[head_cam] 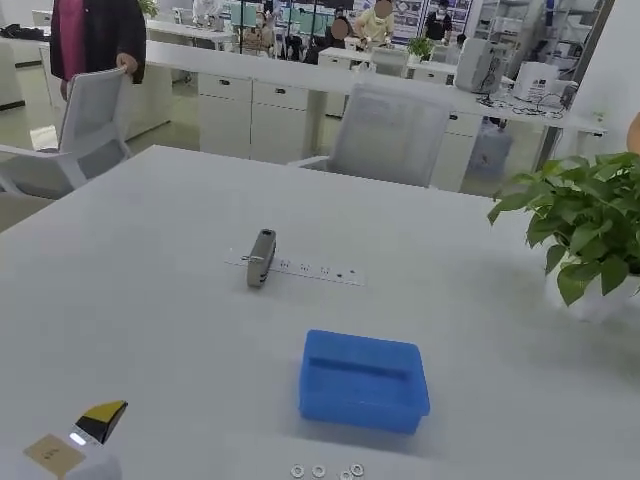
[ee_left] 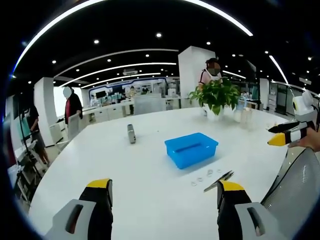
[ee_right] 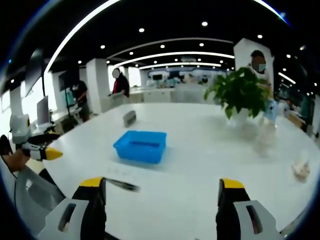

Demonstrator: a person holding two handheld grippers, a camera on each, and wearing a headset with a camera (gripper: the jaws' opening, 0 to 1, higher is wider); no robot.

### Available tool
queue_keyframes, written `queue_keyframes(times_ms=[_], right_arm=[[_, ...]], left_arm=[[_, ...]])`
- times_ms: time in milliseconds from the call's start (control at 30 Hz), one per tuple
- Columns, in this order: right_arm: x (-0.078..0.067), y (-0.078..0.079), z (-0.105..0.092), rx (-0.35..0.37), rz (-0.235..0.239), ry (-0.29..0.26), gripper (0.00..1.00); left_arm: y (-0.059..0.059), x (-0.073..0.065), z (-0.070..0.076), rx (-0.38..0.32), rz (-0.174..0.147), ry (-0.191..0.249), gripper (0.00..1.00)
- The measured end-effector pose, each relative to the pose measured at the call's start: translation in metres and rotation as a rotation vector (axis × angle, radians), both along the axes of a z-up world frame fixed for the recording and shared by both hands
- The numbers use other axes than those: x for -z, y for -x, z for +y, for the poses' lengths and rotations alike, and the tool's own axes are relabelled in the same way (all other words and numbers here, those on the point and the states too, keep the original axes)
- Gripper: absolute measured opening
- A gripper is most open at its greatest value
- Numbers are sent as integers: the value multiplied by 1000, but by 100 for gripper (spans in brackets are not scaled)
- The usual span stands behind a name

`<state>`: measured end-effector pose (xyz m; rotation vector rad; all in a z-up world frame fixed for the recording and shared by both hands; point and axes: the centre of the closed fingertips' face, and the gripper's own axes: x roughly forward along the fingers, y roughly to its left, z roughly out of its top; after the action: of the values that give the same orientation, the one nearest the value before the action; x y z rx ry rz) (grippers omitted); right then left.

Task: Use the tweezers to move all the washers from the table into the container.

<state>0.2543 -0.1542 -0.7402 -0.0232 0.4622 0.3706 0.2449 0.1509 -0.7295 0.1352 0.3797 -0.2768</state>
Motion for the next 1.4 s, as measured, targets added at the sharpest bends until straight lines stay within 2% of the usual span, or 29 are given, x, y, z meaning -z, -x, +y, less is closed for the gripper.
queue_keyframes(times_ms=[67, 433, 867, 1033, 1100, 1233, 1400], right_arm=[[1, 0, 0, 0, 6, 5, 91], [1, 0, 0, 3, 6, 10, 91], [-1, 0, -2, 16, -5, 6, 90], [1, 0, -2, 11, 5, 11, 90], [2, 1, -1, 7, 11, 20, 89], [5, 1, 0, 0, 21, 37, 89], [8, 1, 0, -1, 36, 56, 88]], left_arm=[[0, 0, 0, 0, -4, -12, 89], [-1, 0, 2, -4, -3, -8, 88], [0, 4, -1, 14, 10, -23, 86], [1, 8, -2, 31, 23, -28, 85], [2, 10, -5, 46, 37, -27, 83], [2, 7, -8, 60, 27, -15, 83], [3, 6, -14, 92, 40, 15, 80]])
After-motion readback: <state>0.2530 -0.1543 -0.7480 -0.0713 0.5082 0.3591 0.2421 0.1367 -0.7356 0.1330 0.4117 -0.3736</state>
